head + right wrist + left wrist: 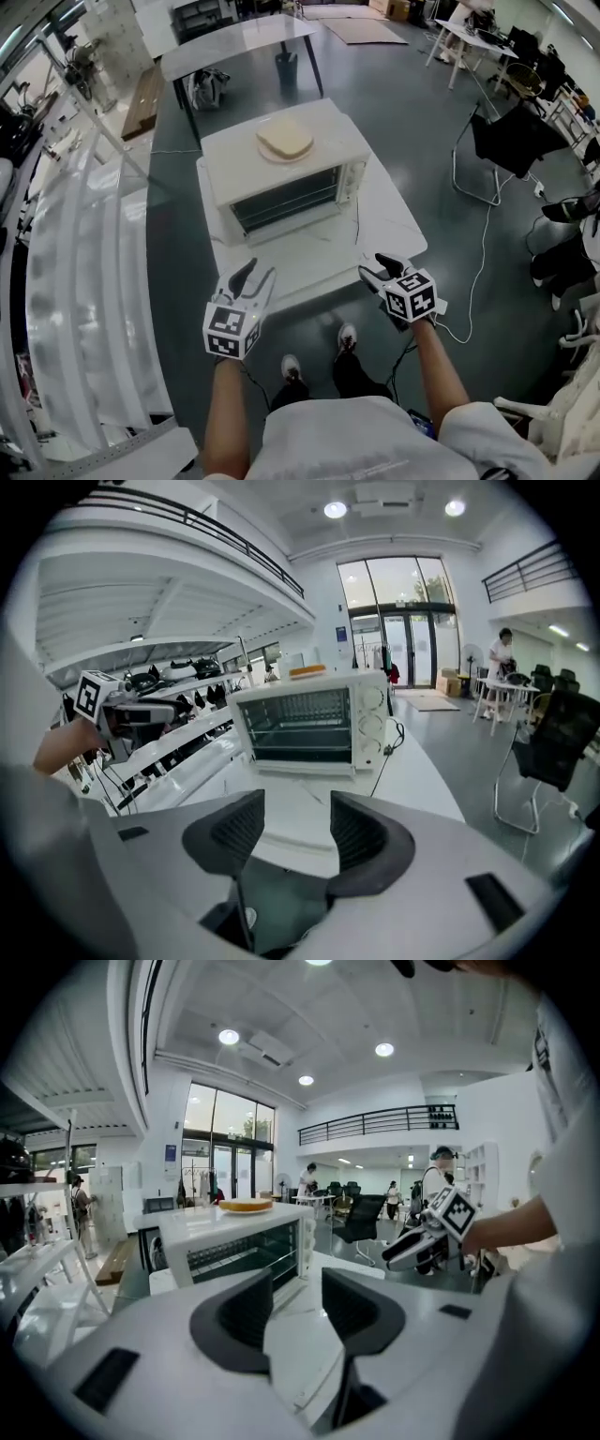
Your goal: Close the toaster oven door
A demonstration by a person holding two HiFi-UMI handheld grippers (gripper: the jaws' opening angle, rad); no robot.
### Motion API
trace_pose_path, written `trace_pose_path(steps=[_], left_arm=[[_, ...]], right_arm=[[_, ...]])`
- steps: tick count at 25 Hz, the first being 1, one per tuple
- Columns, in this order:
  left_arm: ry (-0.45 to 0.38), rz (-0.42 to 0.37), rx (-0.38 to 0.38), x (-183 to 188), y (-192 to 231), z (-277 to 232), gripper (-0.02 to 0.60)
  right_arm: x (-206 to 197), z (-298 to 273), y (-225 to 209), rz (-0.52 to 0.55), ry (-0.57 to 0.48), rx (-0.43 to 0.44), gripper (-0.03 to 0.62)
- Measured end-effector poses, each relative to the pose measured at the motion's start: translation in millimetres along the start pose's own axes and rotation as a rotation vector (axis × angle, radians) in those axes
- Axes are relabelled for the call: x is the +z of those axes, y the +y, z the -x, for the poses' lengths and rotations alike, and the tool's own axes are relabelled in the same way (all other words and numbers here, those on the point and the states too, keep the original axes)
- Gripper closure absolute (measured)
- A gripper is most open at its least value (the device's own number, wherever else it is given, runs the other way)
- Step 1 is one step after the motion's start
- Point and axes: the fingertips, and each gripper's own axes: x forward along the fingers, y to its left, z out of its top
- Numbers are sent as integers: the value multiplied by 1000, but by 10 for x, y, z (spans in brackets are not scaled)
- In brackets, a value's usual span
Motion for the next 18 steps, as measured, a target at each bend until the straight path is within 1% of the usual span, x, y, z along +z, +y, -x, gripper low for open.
trace_pose_path(steps=[5, 11, 14, 18], left_arm=[[56, 52, 52, -217, -26, -116, 413], [105, 94, 94, -404, -23, -188, 413], [132, 116, 120, -522, 9, -191, 413], [144, 134, 143, -618, 88, -267, 414]], right_arm=[[-498, -349, -277, -38, 129, 14, 373], [-1009, -676, -414, -27, 260, 23, 373], [-1193, -819, -412, -37, 297, 44, 373], [-1265, -1020, -449, -48, 295, 55, 373]])
